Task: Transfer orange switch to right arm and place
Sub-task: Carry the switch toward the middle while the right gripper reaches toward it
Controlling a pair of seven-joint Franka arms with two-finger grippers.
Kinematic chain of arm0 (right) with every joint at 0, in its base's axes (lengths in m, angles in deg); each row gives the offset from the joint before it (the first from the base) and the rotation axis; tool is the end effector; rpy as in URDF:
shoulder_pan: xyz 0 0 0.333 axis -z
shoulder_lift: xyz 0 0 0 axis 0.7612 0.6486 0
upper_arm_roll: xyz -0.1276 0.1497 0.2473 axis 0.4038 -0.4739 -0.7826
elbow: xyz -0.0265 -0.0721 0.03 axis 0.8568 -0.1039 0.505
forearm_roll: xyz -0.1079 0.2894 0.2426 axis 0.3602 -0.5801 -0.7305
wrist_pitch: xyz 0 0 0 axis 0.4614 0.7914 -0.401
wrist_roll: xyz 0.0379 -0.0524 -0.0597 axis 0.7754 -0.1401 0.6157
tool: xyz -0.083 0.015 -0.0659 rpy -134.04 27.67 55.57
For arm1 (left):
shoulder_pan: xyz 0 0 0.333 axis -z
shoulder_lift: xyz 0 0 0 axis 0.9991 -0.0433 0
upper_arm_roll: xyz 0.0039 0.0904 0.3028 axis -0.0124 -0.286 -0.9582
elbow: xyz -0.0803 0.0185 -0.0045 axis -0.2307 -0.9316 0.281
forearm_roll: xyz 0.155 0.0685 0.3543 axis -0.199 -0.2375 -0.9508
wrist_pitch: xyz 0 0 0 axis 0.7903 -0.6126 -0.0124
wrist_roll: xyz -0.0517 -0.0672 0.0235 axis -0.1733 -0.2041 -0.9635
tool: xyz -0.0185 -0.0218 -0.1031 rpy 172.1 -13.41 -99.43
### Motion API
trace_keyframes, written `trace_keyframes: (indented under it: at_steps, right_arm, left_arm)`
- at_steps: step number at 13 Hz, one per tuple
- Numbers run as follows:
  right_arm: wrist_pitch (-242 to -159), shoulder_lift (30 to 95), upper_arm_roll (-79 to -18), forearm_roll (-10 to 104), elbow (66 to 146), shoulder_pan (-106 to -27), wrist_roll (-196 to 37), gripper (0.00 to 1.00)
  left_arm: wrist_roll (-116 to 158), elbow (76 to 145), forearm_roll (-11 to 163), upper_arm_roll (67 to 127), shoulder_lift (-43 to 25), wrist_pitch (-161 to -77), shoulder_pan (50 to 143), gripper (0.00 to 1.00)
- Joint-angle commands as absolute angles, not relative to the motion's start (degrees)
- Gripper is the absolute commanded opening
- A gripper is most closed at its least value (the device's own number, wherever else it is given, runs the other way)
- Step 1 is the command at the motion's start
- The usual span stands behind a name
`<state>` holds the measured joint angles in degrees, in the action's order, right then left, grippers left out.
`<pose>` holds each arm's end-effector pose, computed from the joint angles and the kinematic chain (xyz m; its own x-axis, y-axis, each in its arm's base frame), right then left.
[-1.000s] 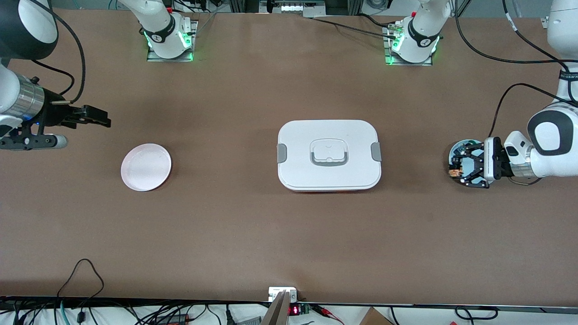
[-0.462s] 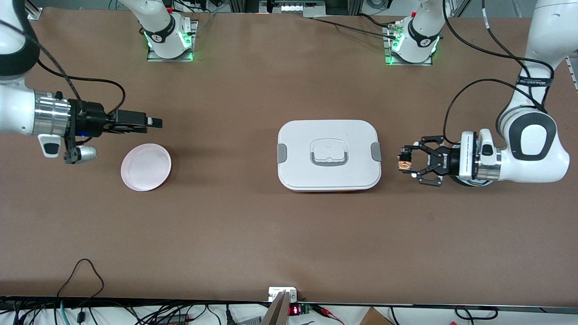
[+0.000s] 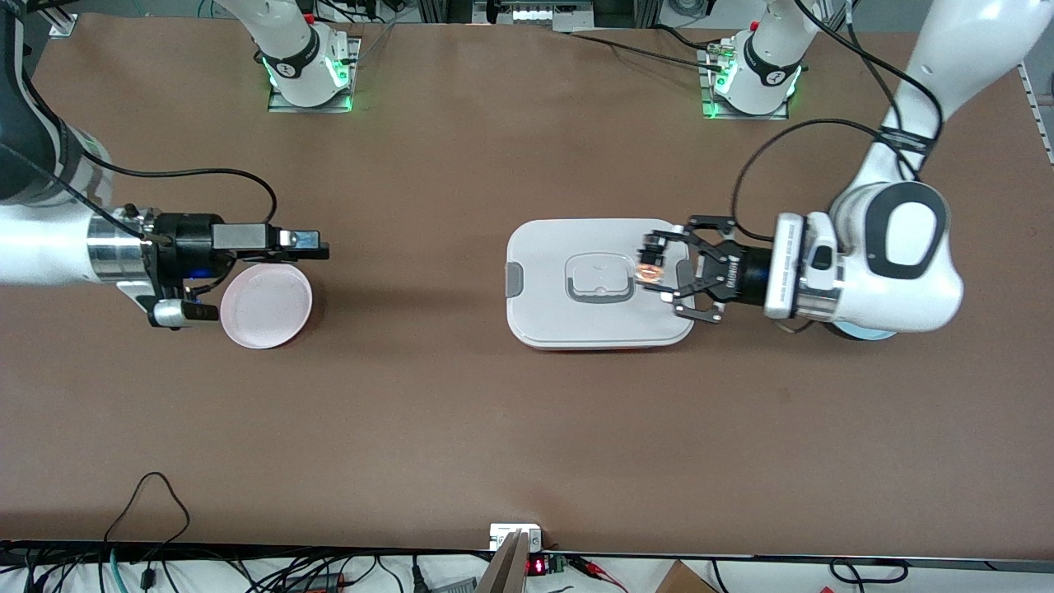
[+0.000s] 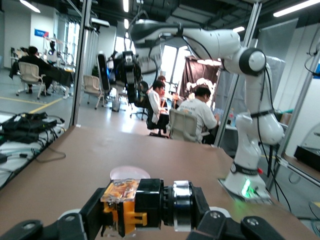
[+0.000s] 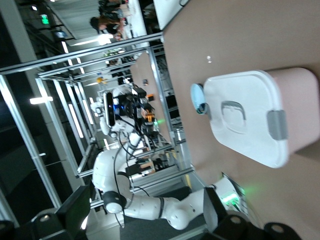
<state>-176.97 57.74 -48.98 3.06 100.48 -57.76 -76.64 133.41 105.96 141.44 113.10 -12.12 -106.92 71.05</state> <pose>0.6394 0.1433 0.4804 0.9684 0.0343 -0.2471 -0.2348 -0.2090 -0.9493 0.6328 -0.2205 0.4148 0.1860 -0.1189 0.9753 -0.9696 0.1386 0.2018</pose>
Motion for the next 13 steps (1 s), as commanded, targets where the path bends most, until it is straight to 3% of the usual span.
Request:
trace_keyframes:
  at_steps: [1,5,7,13]
  right_arm:
    - [-182.07,58.36,-48.85,-3.60,101.01,-62.21,-71.66,1.00]
    - [-184.64,59.77,-48.85,-11.00,101.01,-66.17,-67.08,1.00]
    - [-184.99,59.69,-48.94,-11.27,101.18,-67.14,-67.16,1.00]
    - [-184.55,59.77,-49.20,-15.75,105.22,-69.34,-70.66,0.99]
  left_arm:
    - [131.40,105.03,147.94,116.03,-12.20,-114.28,74.85,0.00]
    - [126.65,105.03,153.48,125.87,-11.84,-130.37,75.48,0.00]
    - [126.64,104.85,156.90,127.64,-11.84,-134.95,76.70,0.00]
    - [126.64,103.27,159.64,127.64,-11.84,-138.05,79.34,0.00]
